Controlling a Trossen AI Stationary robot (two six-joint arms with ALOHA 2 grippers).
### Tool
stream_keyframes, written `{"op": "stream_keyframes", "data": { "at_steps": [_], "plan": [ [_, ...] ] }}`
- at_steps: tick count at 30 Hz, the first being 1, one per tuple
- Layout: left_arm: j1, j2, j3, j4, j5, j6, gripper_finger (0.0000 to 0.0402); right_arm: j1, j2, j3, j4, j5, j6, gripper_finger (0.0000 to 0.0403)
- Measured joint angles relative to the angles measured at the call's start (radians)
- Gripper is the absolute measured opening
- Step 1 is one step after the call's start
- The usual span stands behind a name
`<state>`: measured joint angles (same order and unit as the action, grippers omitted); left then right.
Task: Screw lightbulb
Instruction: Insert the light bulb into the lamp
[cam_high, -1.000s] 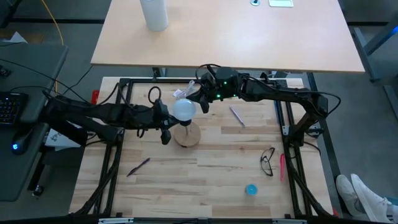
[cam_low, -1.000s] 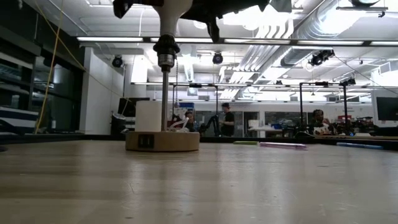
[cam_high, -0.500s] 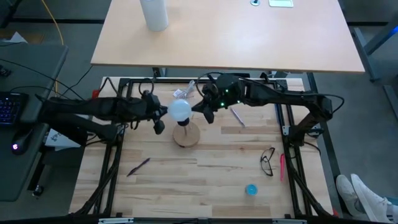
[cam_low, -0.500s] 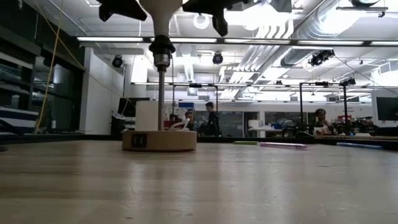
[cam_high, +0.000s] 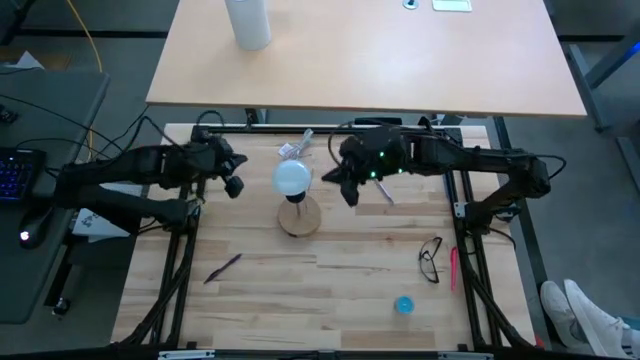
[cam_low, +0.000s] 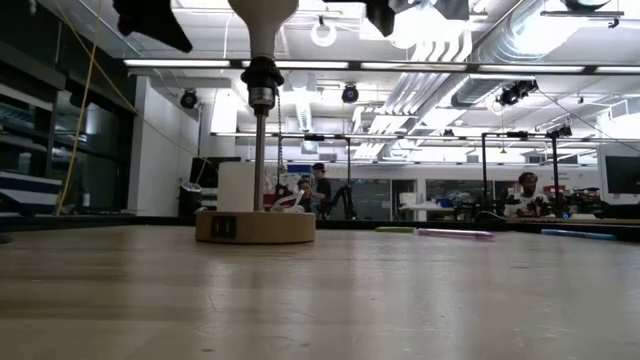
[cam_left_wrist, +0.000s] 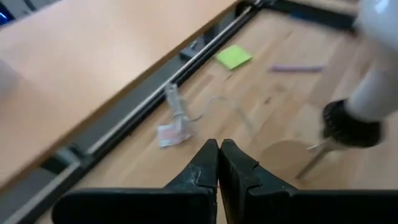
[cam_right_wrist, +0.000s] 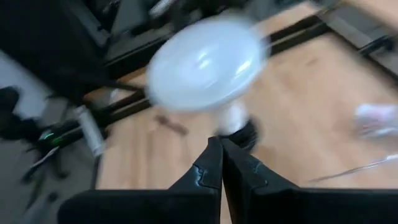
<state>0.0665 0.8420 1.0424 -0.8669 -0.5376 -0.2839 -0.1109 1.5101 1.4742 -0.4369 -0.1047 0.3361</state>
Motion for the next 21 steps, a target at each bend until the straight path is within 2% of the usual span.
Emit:
{"op": "stream_keyframes", "data": {
  "at_steps": [5, 9, 15, 21],
  "plan": [
    [-0.043, -0.066, 0.000, 0.031, 0.112, -0.117, 0.0000, -0.110, 0.016, 0.000, 0.123, -0.017, -0.009, 0.0000],
    [-0.142, -0.059, 0.000, 0.199, 0.192, -0.168, 0.0000, -0.185, 0.061, 0.000, 0.220, -0.072, -0.004, 0.0000],
    [-0.295, 0.078, 0.000, 0.449, 0.331, -0.179, 0.0000, -0.244, 0.161, 0.000, 0.361, -0.184, 0.048, 0.0000],
    [-0.318, 0.231, -0.001, 0.553, 0.320, -0.145, 0.0000, -0.239, 0.240, 0.000, 0.490, -0.225, 0.097, 0.0000]
  ]
}}
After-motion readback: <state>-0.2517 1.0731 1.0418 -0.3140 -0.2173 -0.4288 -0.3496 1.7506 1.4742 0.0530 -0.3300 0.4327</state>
